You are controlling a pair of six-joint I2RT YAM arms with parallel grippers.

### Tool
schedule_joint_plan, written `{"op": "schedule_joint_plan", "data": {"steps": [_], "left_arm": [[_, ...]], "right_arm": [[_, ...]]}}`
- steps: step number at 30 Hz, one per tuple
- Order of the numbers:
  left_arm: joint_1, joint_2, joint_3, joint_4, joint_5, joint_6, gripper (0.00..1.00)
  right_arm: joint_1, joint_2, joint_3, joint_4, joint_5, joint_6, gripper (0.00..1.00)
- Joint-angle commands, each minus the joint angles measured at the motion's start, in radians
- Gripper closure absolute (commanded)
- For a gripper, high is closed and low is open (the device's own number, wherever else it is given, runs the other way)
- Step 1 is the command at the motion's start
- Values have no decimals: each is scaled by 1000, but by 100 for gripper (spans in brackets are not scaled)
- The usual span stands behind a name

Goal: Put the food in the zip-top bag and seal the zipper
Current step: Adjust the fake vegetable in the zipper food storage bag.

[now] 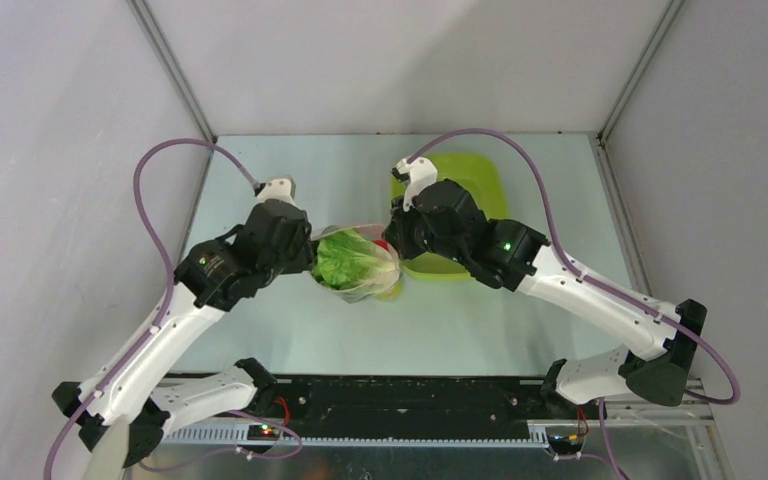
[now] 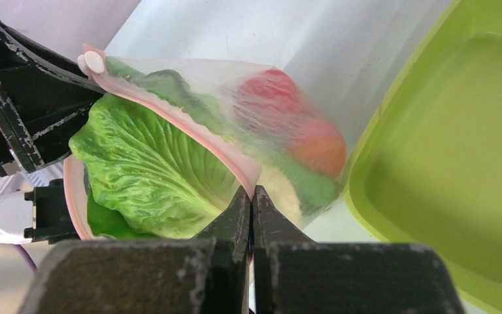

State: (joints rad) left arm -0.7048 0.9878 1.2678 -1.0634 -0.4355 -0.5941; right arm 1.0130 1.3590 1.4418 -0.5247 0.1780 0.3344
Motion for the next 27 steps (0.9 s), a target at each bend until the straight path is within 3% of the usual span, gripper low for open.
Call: {"op": "schedule_joint_plan", "data": {"steps": [1, 2, 4, 9, 11, 13, 15, 17, 22, 27], "left_arm": [[20, -18, -12, 51, 36, -14, 66], [21, -14, -8, 52, 32, -12, 82], [22, -10, 10, 51, 23, -5, 98], [23, -14, 60, 82, 54, 46, 100], [23, -14, 65, 97, 76, 50, 100], [23, -4, 71, 103, 88, 47, 100], [21, 4, 77, 101, 96, 43, 100], [22, 4, 79, 106, 108, 40, 100], [23, -9, 80, 119, 117, 33, 100], [22, -18, 85, 123, 124, 25, 100]], "right_arm": [[-7, -48, 15, 102, 4, -26, 100], [-7, -46, 15, 105, -1, -39, 100], [-7, -45, 16, 110, -11, -69, 100], [-7, -39, 23, 79, -59, -218, 100], [-1, -46, 23, 76, -65, -282, 91], [14, -54, 25, 89, -53, -340, 65], [32, -62, 34, 107, -23, -395, 52], [60, -66, 47, 121, 0, -441, 47], [93, -90, 35, 209, -15, -481, 45], [113, -99, 1, 296, -201, -462, 57]]}}
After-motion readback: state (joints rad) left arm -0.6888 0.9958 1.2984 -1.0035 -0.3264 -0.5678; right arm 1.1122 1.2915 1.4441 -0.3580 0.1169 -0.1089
